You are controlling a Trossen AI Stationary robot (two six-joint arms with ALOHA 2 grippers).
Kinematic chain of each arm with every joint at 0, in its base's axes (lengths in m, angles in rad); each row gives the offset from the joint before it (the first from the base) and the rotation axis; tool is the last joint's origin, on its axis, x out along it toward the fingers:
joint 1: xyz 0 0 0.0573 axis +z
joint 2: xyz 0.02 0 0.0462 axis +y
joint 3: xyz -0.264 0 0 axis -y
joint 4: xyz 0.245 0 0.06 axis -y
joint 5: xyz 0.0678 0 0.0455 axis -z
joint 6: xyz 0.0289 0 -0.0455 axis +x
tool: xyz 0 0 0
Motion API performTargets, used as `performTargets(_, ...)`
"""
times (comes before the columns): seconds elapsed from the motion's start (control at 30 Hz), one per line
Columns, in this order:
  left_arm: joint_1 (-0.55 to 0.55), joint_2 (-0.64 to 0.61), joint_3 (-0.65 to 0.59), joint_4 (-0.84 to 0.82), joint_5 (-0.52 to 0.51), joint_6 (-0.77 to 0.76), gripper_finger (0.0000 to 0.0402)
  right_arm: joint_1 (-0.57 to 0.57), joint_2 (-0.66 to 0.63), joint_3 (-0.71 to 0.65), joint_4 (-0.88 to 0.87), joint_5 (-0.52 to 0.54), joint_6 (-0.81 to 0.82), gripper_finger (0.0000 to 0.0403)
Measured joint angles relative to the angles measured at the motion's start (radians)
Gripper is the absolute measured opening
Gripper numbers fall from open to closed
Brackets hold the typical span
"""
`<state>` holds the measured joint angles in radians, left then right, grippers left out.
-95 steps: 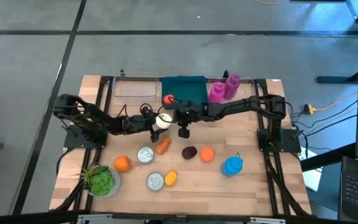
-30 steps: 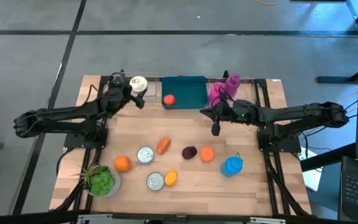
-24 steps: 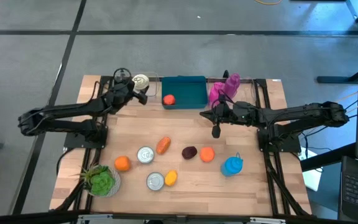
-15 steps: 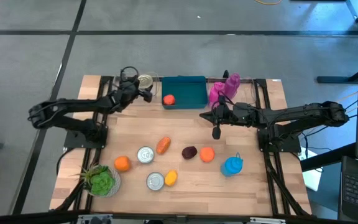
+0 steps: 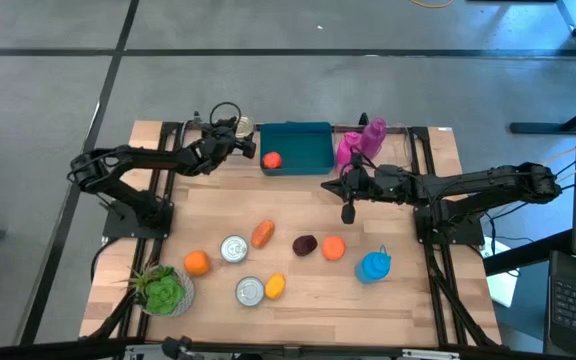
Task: Pick & Place Food Item
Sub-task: Put the top blue pink tuna can into the left transparent bin
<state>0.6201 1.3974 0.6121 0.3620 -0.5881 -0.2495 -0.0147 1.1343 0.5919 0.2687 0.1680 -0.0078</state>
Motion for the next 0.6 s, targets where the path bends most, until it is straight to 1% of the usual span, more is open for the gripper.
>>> performTargets(0.17,0.0,0.023,0.001,-0.004,-0.032,-0.009,0.0347,0.0,0.0,0.0,0.0,0.0,0.0,0.0011)
performTargets(0.23,0.0,0.03,-0.005,-0.036,-0.031,-0.01,0.0347,0.0,0.0,0.0,0.0,0.0,0.0,0.0011)
performTargets(0.6,0.006,0.026,-0.003,-0.048,-0.036,-0.033,0.0347,0.0,0.0,0.0,-0.003,0.0,-0.007,0.0011)
